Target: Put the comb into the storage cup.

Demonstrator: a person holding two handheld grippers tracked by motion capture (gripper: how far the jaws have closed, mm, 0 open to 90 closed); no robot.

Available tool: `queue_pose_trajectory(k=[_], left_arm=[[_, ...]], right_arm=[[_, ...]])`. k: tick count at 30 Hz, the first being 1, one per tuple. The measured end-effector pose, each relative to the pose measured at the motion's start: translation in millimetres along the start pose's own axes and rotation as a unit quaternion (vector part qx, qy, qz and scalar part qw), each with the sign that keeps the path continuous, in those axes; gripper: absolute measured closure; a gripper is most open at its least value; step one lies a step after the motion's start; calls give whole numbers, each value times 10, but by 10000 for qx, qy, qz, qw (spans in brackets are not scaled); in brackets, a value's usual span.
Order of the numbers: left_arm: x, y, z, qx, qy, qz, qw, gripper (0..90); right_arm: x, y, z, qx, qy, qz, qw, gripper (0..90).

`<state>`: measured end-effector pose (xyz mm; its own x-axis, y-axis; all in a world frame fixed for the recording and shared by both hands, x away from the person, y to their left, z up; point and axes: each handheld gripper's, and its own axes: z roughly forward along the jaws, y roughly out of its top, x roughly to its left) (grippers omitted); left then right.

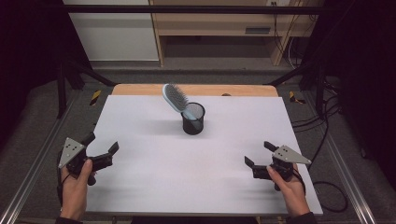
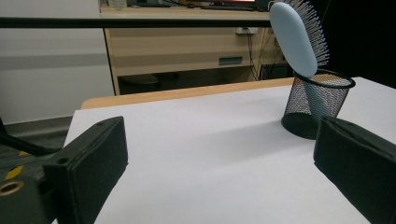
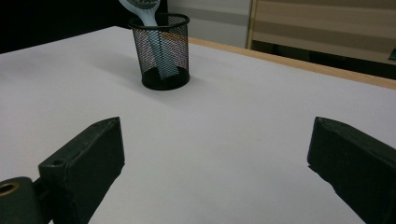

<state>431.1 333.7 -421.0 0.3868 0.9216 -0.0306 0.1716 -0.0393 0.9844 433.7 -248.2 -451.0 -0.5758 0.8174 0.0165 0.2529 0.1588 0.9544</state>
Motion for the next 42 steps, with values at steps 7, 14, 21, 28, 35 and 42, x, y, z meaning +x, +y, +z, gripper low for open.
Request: queue_pose_trajectory(k=[7, 14, 21, 28, 35, 42], left_arm=[[10, -86, -60, -58, -63, -126, 9999, 34], [-27, -146, -83, -95, -143, -160, 9997, 34], [-99, -153, -88, -157, -268, -135, 9994, 33], [-188, -168, -83, -183, -371, -71, 9991, 33], [-246, -173, -107, -282, -415, 4, 9987, 33], [-328, -216, -129, -355, -514, 57, 9980, 33]], right_arm=[[-20, -12, -32, -43, 13, -80, 10000, 41], [-26, -3, -58, -106, 36, -156, 9998, 41], [-47, -5, -86, -147, 35, -123, 9998, 39], [-55, -6, -96, -179, 46, -107, 9998, 38], [-49, -2, -101, -229, 57, -90, 9997, 38], [-54, 6, -109, -311, 27, -127, 9994, 38]])
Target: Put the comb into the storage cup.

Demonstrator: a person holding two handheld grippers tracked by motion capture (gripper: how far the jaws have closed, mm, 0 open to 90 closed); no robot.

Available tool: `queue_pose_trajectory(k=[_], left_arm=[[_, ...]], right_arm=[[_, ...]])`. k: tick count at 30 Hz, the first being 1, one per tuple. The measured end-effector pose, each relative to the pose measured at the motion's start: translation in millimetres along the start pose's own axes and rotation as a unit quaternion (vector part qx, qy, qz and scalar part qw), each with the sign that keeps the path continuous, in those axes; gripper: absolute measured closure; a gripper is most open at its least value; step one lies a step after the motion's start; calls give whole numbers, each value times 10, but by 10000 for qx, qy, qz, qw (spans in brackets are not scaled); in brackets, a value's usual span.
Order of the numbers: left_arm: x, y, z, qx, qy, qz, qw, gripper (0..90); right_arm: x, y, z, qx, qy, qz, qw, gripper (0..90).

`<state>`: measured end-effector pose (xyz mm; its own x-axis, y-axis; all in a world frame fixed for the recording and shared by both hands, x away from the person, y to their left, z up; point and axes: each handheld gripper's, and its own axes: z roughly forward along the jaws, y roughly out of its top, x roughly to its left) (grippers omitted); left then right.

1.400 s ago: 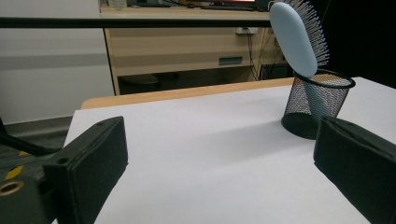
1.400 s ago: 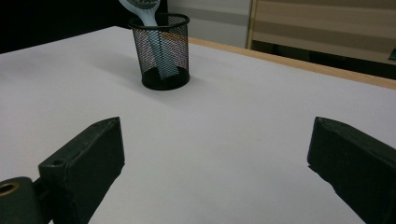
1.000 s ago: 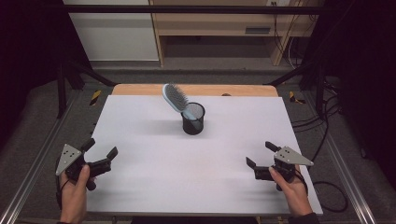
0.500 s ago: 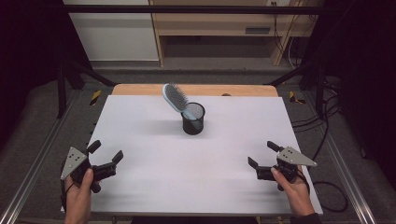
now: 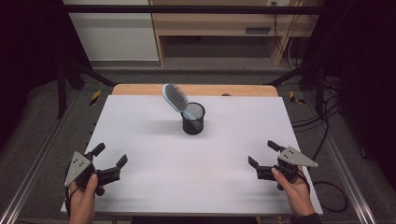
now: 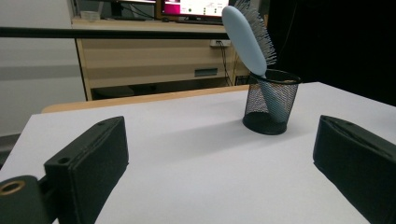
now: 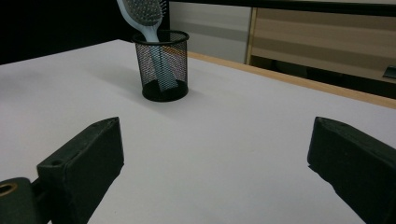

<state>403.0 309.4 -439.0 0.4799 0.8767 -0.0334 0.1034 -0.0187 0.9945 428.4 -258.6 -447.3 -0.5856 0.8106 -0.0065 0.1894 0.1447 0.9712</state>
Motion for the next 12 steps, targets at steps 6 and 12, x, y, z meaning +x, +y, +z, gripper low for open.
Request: queue_pose_trajectory(k=[6, 12], left_arm=[[-75, 12, -46, -175, -93, 15, 9998, 32], [-134, 3, -26, -86, -144, 166, 9997, 31]], right_arm=[[14, 6, 3, -46, -13, -76, 10000, 38], [21, 4, 1, -83, -30, -92, 9999, 38]])
